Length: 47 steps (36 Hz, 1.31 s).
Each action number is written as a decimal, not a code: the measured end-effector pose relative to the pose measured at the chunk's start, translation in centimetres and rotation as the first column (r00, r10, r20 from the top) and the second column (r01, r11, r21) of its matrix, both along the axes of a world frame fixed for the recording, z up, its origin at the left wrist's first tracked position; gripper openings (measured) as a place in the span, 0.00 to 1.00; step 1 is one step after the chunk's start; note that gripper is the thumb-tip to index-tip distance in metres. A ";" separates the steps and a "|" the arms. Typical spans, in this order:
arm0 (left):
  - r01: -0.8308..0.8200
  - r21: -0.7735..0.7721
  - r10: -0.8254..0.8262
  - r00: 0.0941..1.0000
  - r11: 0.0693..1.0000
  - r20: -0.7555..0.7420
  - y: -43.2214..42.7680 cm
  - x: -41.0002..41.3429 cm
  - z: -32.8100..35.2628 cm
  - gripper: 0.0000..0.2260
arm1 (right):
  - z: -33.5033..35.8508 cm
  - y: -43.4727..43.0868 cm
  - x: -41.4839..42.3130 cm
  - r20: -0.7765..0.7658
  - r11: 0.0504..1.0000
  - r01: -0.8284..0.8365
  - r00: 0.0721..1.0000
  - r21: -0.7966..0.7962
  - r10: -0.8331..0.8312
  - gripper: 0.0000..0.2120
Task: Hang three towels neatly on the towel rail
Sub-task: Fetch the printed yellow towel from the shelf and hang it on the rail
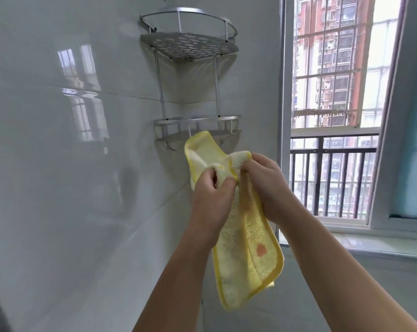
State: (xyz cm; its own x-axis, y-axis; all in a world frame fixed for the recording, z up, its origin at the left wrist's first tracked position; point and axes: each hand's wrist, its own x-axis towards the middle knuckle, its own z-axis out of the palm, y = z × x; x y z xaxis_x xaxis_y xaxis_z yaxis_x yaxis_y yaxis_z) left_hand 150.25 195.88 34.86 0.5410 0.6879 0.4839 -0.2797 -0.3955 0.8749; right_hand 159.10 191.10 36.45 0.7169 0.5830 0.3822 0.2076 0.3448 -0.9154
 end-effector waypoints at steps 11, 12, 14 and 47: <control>0.159 -0.020 -0.161 0.982 0.987 -0.102 -1.9 -1.8 -1.4 0.08 | -1.4 -4.2 -2.5 0.070 0.979 0.169 0.984 -0.118 -0.161 0.10; 0.184 -0.021 -0.185 0.977 0.983 -0.110 -2.1 -1.8 -1.4 0.10 | -1.3 -4.5 -2.6 0.074 0.976 0.179 0.983 -0.124 -0.171 0.10; 0.228 -0.028 -0.230 0.965 0.973 -0.126 -2.3 -1.8 -1.4 0.14 | -1.3 -5.2 -2.7 0.076 0.974 0.182 0.982 -0.135 -0.173 0.10; 0.586 -0.393 -0.526 0.810 0.709 0.259 -10.8 -3.1 -0.3 0.13 | -0.8 -18.6 -5.7 0.175 0.946 0.250 0.961 -0.206 -0.216 0.23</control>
State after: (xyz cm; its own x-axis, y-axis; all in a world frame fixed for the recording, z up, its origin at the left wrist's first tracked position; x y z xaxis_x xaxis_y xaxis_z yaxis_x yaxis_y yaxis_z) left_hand 147.11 185.05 34.57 0.8523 0.4307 0.2967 -0.4381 0.2779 0.8549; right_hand 153.37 172.52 35.62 0.7885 0.4889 0.3732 0.3962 0.0604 -0.9162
